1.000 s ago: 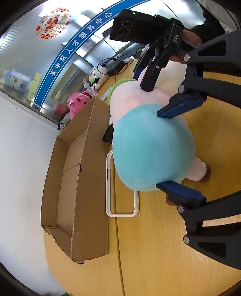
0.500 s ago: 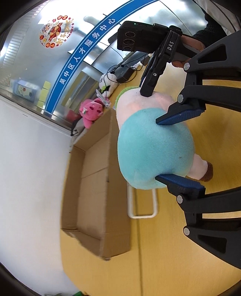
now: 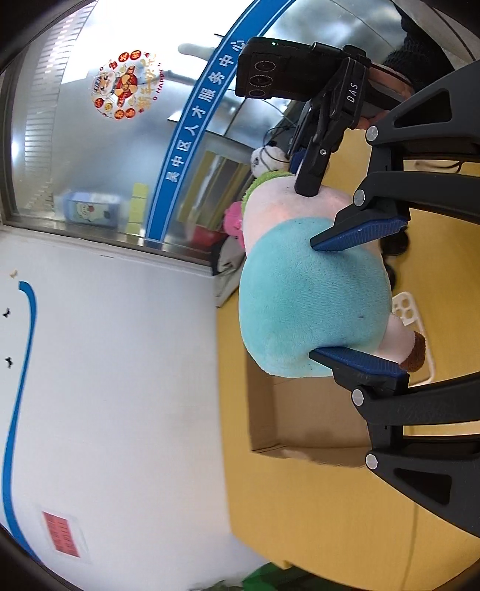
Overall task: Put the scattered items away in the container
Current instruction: 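Carry the plush pig with the left gripper over the cardboard box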
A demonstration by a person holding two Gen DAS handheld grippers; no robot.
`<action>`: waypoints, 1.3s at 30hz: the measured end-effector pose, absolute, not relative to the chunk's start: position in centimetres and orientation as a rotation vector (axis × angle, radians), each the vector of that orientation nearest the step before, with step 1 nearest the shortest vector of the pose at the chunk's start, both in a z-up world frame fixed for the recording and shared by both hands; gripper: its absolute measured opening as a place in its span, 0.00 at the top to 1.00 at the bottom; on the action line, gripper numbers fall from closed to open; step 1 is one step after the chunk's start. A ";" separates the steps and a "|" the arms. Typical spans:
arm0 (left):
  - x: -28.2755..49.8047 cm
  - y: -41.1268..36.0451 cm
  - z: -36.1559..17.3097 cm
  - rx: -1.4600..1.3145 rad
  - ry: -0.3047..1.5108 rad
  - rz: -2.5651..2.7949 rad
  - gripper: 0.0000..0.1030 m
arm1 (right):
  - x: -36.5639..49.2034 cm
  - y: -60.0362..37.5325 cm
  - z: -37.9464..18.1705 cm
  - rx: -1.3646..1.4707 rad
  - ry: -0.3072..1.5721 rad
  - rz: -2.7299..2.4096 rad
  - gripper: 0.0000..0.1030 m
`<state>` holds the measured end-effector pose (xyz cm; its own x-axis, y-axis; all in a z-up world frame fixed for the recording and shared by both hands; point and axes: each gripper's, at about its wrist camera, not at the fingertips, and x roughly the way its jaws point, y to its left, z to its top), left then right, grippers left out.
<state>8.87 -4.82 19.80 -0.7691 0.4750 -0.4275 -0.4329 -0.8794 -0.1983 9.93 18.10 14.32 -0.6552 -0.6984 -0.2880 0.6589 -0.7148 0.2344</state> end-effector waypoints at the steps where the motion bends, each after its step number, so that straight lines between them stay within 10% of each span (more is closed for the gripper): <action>1: 8.5 -5.1 20.7 -0.631 -0.118 2.577 0.48 | 9.7 17.9 14.9 0.453 -0.134 -2.323 0.54; 21: -4.0 -8.8 27.7 -0.543 -0.056 2.598 0.56 | -0.9 14.7 21.8 0.323 -0.120 -2.338 0.57; 39: -20.2 -11.8 19.5 -0.788 -0.143 2.607 0.56 | -16.6 10.4 13.1 0.584 -0.202 -2.305 0.57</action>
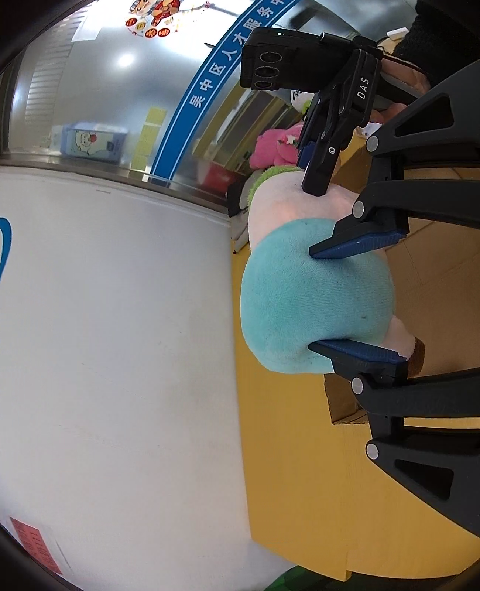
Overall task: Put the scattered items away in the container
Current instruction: 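Carry the plush pig with the left gripper over the cardboard box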
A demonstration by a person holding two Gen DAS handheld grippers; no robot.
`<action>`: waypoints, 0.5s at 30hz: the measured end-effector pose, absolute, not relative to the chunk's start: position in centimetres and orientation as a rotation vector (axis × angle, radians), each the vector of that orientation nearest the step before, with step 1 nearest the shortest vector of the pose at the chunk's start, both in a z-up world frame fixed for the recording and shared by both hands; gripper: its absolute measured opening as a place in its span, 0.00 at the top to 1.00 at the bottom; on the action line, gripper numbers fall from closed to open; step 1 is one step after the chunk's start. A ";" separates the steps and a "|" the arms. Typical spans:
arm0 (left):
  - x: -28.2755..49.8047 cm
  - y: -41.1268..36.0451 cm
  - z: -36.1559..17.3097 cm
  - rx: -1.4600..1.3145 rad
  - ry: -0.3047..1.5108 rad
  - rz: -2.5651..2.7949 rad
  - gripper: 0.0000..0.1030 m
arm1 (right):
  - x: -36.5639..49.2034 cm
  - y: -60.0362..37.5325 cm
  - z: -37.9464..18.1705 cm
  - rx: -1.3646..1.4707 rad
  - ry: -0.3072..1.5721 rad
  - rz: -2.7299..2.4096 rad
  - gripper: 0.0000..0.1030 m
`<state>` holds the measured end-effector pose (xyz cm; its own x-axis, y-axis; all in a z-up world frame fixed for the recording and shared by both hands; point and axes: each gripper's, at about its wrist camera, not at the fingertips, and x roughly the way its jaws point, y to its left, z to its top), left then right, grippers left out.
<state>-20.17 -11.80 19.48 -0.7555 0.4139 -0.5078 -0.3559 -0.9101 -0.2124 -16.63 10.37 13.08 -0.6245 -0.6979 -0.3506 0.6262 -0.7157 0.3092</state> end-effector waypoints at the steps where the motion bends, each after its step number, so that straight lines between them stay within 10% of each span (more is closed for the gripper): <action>1: -21.4 -12.1 18.4 -0.820 -0.153 2.610 0.56 | -17.7 10.0 12.1 0.614 -0.221 -2.301 0.57; 15: -30.8 -13.8 6.6 -1.218 -0.201 2.602 0.56 | -26.3 5.3 0.0 1.017 -0.282 -2.269 0.58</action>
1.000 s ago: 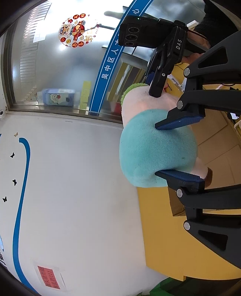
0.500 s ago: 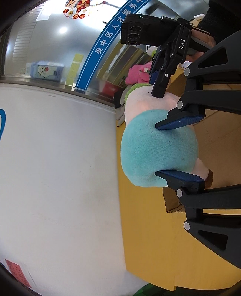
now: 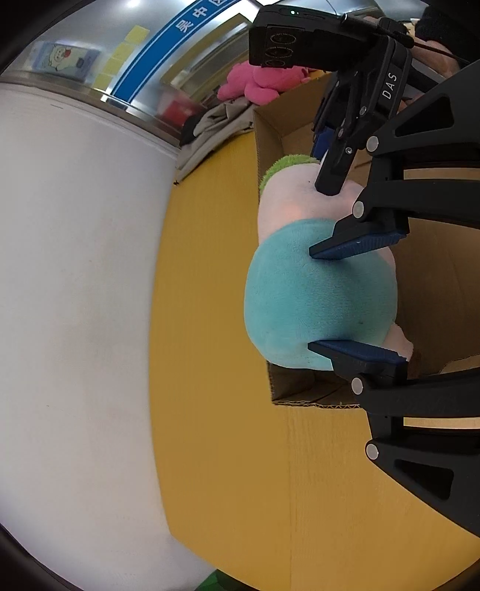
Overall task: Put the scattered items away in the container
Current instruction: 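Open the left gripper to drop the plush pig into the box, then move the right gripper down toward the black sunglasses on the table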
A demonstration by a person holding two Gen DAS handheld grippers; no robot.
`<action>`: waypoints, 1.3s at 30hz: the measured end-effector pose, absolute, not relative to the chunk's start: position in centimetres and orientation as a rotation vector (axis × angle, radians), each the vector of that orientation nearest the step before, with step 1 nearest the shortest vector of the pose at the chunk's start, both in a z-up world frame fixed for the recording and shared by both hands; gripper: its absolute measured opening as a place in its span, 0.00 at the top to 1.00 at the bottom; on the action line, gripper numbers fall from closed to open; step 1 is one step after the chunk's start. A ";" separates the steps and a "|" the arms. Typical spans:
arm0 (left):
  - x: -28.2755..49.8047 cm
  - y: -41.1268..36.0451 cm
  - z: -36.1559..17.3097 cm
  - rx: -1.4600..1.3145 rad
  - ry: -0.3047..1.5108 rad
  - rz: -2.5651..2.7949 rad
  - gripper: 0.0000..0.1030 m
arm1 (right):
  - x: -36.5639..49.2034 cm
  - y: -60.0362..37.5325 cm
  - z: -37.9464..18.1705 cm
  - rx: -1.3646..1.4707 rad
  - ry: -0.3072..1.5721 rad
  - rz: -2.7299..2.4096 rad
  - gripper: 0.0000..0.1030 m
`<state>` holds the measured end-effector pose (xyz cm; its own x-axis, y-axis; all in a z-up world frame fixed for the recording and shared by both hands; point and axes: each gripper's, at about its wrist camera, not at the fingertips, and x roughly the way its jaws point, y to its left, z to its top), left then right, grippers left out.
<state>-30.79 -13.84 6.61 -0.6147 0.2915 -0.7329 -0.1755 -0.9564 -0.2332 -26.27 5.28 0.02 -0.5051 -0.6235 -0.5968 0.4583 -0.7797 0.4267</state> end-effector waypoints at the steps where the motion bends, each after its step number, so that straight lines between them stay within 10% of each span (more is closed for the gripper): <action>1: -31.3 -13.6 5.8 -1.256 -0.175 2.600 0.56 | -26.5 5.1 -0.4 1.040 -0.262 -2.275 0.57; 5: -31.4 -13.4 4.7 -1.290 -0.148 2.654 0.44 | -26.9 4.5 -1.9 1.099 -0.216 -2.281 0.51; 9: -30.6 -14.8 5.2 -1.270 -0.246 2.678 0.21 | -27.0 3.6 -2.3 1.143 -0.265 -2.194 0.21; 24: -13.1 -12.2 9.7 -1.068 0.012 2.695 0.08 | -13.8 12.3 8.2 1.021 -0.189 -2.204 0.20; 39: -6.9 -11.3 2.5 -1.361 -0.235 2.498 0.10 | -7.0 21.8 2.2 1.336 -0.102 -2.329 0.20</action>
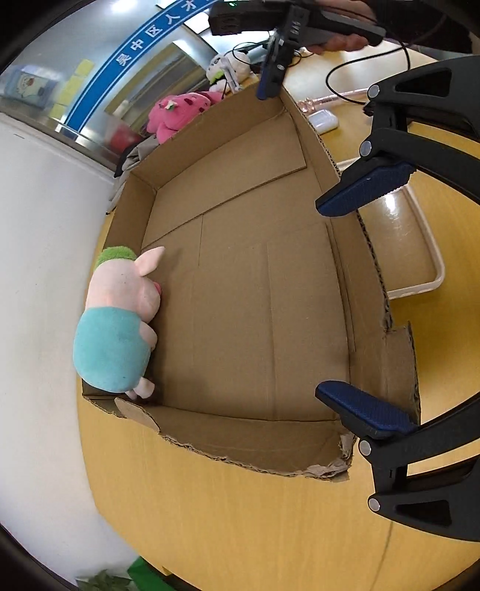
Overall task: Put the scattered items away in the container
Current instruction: 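Move the right gripper down toward the black sunglasses on the table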
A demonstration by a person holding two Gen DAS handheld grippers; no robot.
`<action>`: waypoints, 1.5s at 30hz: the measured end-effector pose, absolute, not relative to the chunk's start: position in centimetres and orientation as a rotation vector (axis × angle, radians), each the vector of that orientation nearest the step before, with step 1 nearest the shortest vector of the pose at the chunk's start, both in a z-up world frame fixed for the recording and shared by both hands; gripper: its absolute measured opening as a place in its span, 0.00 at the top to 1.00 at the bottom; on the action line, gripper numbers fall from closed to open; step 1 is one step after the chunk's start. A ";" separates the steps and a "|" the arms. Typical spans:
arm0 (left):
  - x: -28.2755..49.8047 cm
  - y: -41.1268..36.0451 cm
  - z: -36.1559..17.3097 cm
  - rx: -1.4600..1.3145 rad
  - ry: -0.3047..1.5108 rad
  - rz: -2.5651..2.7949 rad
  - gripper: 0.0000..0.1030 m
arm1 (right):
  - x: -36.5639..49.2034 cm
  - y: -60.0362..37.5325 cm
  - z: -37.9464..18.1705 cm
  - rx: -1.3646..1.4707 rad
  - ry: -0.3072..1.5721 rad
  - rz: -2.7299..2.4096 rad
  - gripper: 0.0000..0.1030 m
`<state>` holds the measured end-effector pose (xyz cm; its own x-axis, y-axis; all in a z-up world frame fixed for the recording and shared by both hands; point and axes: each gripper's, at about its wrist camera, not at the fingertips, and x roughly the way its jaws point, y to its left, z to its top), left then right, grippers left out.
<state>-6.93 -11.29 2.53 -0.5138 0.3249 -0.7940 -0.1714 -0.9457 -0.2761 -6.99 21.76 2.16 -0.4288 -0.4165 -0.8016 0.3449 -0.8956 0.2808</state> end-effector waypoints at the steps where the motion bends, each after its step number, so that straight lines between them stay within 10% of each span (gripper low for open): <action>1: -6.5 -11.2 2.6 -1.362 -0.233 2.500 0.10 | -6.9 21.4 1.9 1.345 -0.092 -2.326 0.20; 23: 1.4 -7.8 11.4 -0.985 -0.012 2.741 0.01 | 0.0 19.8 13.8 0.901 0.036 -2.403 0.20; 45: 8.7 -1.0 11.0 -0.908 -0.085 2.797 0.00 | 8.3 22.2 10.3 1.010 0.067 -2.501 0.20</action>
<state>8.73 -0.97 10.96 -0.7914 0.2061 -0.5755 -0.1708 -0.9785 -0.1155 8.27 22.19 10.33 -0.6363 -0.3804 -0.6711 0.4157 -0.9019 0.1171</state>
